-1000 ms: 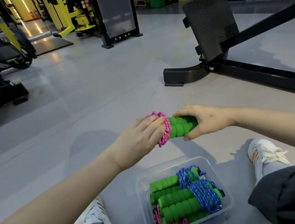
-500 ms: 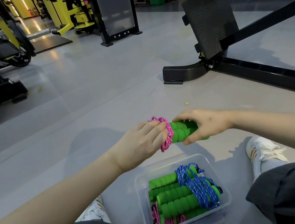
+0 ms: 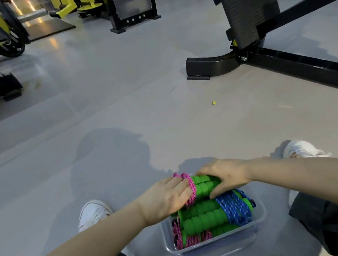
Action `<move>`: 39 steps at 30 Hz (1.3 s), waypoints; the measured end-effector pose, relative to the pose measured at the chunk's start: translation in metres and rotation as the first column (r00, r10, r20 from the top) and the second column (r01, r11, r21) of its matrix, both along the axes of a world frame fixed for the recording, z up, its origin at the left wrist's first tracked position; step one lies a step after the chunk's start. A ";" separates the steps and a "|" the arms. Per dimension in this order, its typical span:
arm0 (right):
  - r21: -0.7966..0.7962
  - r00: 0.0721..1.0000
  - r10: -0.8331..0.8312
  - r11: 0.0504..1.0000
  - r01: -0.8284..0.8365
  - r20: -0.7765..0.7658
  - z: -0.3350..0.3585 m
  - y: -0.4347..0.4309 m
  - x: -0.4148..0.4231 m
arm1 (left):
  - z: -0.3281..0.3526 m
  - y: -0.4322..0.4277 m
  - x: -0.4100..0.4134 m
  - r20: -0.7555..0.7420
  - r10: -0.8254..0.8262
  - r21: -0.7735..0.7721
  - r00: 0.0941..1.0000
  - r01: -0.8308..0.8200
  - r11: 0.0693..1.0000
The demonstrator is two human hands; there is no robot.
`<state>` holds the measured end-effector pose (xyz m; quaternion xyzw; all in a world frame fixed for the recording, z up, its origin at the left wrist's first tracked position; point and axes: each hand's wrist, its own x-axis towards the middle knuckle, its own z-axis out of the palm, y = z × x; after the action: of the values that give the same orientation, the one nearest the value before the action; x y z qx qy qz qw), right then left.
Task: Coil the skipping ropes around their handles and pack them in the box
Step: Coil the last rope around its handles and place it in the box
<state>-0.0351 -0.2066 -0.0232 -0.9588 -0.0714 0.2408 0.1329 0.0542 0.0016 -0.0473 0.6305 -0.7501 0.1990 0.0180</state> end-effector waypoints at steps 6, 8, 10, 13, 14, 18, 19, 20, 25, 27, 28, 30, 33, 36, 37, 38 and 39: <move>-0.086 0.996 0.083 0.993 -0.086 -0.034 -0.002 0.000 0.005 | -0.003 0.004 -0.001 -0.138 0.110 0.110 0.984 -0.096 0.989; -0.168 0.991 0.137 0.976 -0.135 -0.001 -0.007 -0.001 -0.001 | -0.010 0.005 0.000 -0.177 0.128 0.121 0.976 -0.108 0.987; -0.218 0.982 0.184 0.961 -0.170 0.046 -0.013 -0.001 -0.010 | -0.020 0.006 0.002 -0.198 0.140 0.127 0.970 -0.116 0.985; -0.226 0.969 0.214 0.957 -0.183 0.121 -0.017 -0.003 -0.017 | -0.025 0.007 -0.002 -0.162 0.187 0.127 0.969 -0.167 0.978; -0.232 0.967 0.213 0.956 -0.177 0.137 -0.018 -0.004 -0.017 | -0.025 0.005 -0.003 -0.155 0.188 0.110 0.970 -0.172 0.979; -0.238 0.981 0.165 0.962 -0.136 0.104 -0.017 -0.007 -0.011 | -0.019 0.009 0.000 -0.258 0.260 0.237 0.931 -0.199 0.951; -0.230 0.982 0.159 0.964 -0.133 0.100 -0.017 -0.007 -0.010 | -0.016 0.012 0.000 -0.297 0.267 0.279 0.917 -0.185 0.943; -0.216 0.980 0.164 0.967 -0.137 0.113 -0.016 -0.007 -0.008 | -0.014 0.014 -0.001 -0.338 0.281 0.287 0.898 -0.186 0.940; -0.161 0.969 0.121 0.983 -0.087 0.216 -0.013 -0.005 -0.011 | -0.002 0.002 -0.007 -0.357 0.553 0.499 0.753 -0.347 0.794; -0.209 0.939 0.175 0.971 -0.115 0.297 -0.015 -0.002 -0.017 | -0.002 -0.003 -0.006 -0.325 0.562 0.513 0.761 -0.357 0.781; -0.255 0.890 0.235 0.957 -0.141 0.391 -0.016 -0.001 -0.019 | -0.002 -0.003 -0.006 -0.315 0.569 0.516 0.760 -0.366 0.774; -0.285 0.795 0.327 0.937 -0.202 0.511 -0.016 0.001 -0.024 | -0.001 -0.004 -0.008 -0.298 0.584 0.511 0.755 -0.391 0.765; -0.241 0.773 0.450 0.893 -0.381 0.446 -0.018 -0.001 -0.039 | 0.004 -0.007 -0.011 -0.297 0.595 0.504 0.746 -0.407 0.762; -0.245 0.824 0.430 0.900 -0.360 0.370 -0.021 -0.001 -0.052 | 0.006 -0.009 -0.011 -0.313 0.595 0.487 0.740 -0.413 0.769; -0.257 0.822 0.431 0.899 -0.355 0.371 -0.022 0.004 -0.052 | 0.006 -0.009 -0.012 -0.322 0.594 0.482 0.737 -0.413 0.773; -0.242 0.843 0.412 0.907 -0.345 0.345 -0.023 0.011 -0.051 | 0.006 -0.009 -0.013 -0.323 0.597 0.481 0.734 -0.416 0.772; -0.217 0.871 0.377 0.922 -0.321 0.316 -0.024 0.016 -0.050 | 0.006 -0.010 -0.014 -0.320 0.604 0.486 0.730 -0.421 0.766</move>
<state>-0.0850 -0.1903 -0.0472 -0.9648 -0.2470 0.0906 -0.0038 0.0401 -0.0081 -0.0408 0.8352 -0.5391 -0.1081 0.0152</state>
